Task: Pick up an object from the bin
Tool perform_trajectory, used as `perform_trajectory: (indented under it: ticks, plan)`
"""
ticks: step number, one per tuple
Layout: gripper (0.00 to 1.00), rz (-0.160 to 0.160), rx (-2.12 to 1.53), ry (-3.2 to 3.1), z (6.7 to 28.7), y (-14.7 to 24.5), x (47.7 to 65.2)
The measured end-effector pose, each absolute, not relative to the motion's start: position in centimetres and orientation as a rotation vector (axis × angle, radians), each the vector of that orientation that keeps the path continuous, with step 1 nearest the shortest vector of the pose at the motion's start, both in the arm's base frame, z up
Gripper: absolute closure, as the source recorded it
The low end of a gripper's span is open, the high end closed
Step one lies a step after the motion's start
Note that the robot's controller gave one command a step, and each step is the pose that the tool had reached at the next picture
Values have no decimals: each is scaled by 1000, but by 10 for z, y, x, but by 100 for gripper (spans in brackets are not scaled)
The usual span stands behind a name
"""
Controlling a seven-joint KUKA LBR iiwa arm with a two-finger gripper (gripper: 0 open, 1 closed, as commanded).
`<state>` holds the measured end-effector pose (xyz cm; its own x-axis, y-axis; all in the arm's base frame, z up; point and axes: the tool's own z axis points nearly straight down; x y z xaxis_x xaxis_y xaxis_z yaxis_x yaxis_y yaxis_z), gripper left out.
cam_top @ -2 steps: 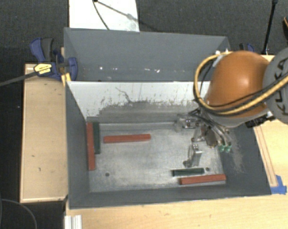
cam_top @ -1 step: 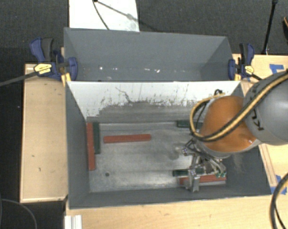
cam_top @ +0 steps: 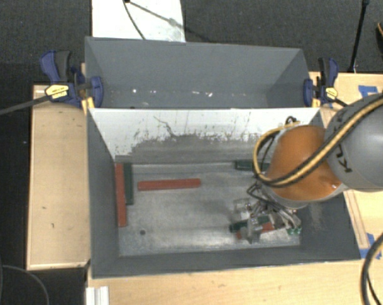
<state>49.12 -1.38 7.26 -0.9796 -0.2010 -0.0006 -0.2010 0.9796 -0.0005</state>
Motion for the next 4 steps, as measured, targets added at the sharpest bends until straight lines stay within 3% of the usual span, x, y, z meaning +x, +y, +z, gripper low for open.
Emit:
perform_trajectory:
  ticks: [1,2,3,4]
  plan:
    - [100,-2,-631,3067,222,6,510]
    - [0,1,-626,3077,219,5,508]
    - [0,0,-938,2997,84,-46,483]
    - [100,0,-941,2994,86,-45,484]
